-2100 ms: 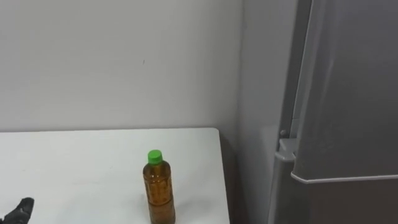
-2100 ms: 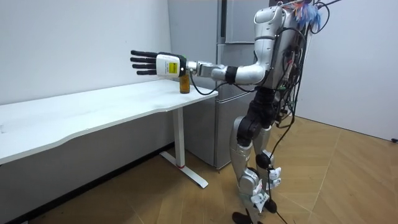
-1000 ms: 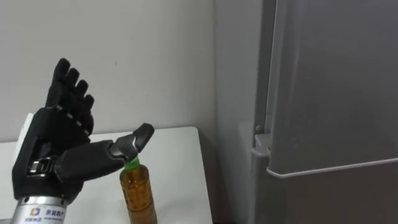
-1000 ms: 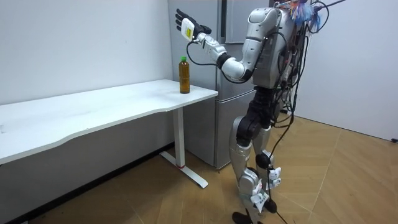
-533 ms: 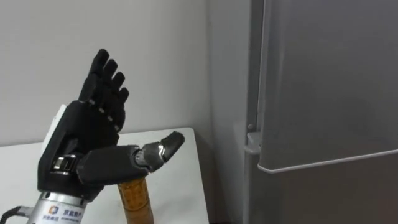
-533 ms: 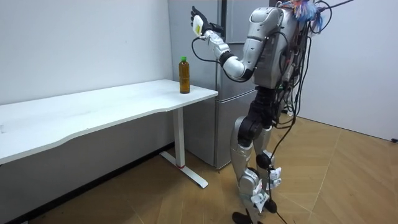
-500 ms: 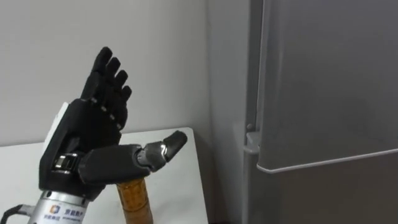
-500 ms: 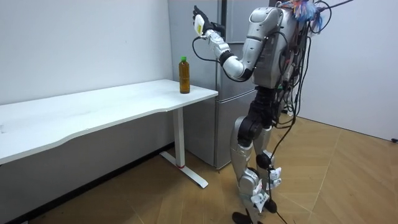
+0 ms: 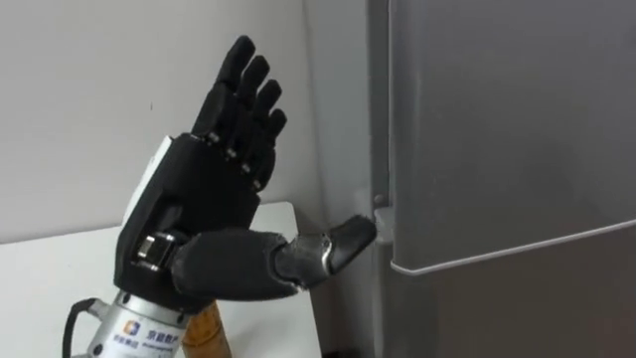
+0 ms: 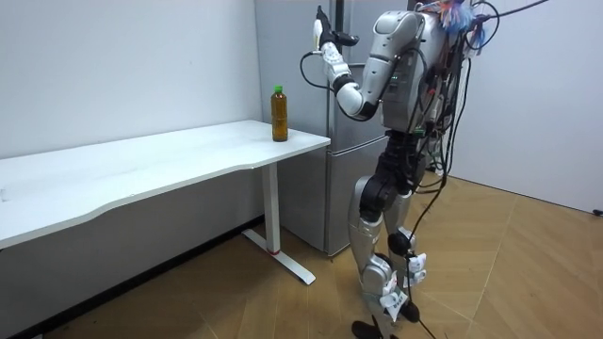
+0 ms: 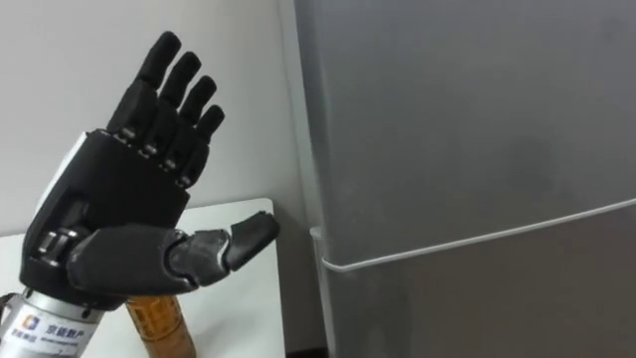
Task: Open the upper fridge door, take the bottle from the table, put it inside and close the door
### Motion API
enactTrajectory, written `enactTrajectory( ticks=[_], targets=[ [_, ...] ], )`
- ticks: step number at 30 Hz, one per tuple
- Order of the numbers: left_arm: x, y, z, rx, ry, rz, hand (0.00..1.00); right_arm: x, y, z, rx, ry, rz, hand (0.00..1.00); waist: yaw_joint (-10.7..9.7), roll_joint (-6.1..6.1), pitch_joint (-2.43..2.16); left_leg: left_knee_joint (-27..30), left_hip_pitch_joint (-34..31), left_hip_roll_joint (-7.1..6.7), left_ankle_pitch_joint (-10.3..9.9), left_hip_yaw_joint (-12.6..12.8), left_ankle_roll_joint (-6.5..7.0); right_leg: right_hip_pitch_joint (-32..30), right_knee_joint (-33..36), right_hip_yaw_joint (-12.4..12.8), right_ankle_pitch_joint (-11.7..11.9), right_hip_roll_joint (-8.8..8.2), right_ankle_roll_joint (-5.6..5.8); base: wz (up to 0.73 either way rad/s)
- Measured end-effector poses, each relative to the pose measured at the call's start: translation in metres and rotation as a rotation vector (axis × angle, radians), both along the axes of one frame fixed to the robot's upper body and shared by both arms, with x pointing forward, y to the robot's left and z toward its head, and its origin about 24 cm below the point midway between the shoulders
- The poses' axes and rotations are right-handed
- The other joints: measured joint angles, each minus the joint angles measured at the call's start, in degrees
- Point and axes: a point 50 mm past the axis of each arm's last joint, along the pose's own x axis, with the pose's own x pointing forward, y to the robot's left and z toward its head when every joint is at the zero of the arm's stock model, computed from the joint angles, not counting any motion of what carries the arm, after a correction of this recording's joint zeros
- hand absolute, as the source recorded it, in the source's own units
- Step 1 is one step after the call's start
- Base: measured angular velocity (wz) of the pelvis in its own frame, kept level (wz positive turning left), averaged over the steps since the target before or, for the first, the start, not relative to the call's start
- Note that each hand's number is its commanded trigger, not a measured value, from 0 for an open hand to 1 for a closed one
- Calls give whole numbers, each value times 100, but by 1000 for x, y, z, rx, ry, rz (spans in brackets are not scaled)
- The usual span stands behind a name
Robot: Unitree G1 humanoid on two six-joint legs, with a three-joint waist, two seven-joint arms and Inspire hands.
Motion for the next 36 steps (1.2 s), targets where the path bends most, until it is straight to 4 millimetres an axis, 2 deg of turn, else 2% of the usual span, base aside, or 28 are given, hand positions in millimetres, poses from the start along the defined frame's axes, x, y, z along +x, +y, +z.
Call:
enactTrajectory(
  ticks=[5, 9, 13, 20, 26, 27, 29, 36],
  targets=[
    [-3, -5, 5, 17, -37, -43, 0, 0, 1, 0, 2, 0, 13, 0, -9, -40, -19, -1, -7, -6, 0, 6, 0, 4, -64, 113, -3, 14, 2, -1],
    [-9, -21, 6, 41, -61, -145, 0, 2, 1, 0, 6, -1, 38, 0, -26, -62, -33, -5, -7, -5, 0, 0, 0, 60, -65, 121, -1, 15, 2, 3],
    [-13, -35, 3, 66, -65, -231, 0, 3, 0, 1, 0, -2, 57, 0, -57, -52, -36, -6, -11, 2, 0, 28, -1, 55, -67, 120, 0, 18, 0, 1],
    [-15, -41, 2, 64, -57, -274, 0, 6, 0, 1, -5, -2, 75, 0, -115, 0, -55, -6, -17, 0, 0, 28, -1, 54, -65, 103, 1, 14, -1, 1],
    [-16, -45, -1, 66, -47, -299, 0, 9, -2, 2, -16, 2, 99, 0, -125, -4, -29, 2, -3, -2, 0, 31, 0, 98, -55, 97, 2, 10, 0, 5],
    [-16, -47, -2, 56, -35, -313, 20, 9, -2, 2, -18, 3, 111, 0, -125, -6, -28, 4, 1, -1, 0, 31, 1, 108, -55, 97, 2, 11, 0, 7],
    [-14, -48, -4, 42, -21, -328, 100, 12, -2, 2, -25, 2, 130, 0, -125, -9, -27, 12, 6, -1, 2, 31, 3, 106, -55, 111, 3, 12, -2, 4],
    [-8, -47, -11, -14, 8, -326, 100, 15, -1, 2, -34, 4, 163, 0, -110, -63, 4, 41, -3, -3, 2, 32, 4, 106, -70, 122, 4, 12, -4, 3]
  ],
)
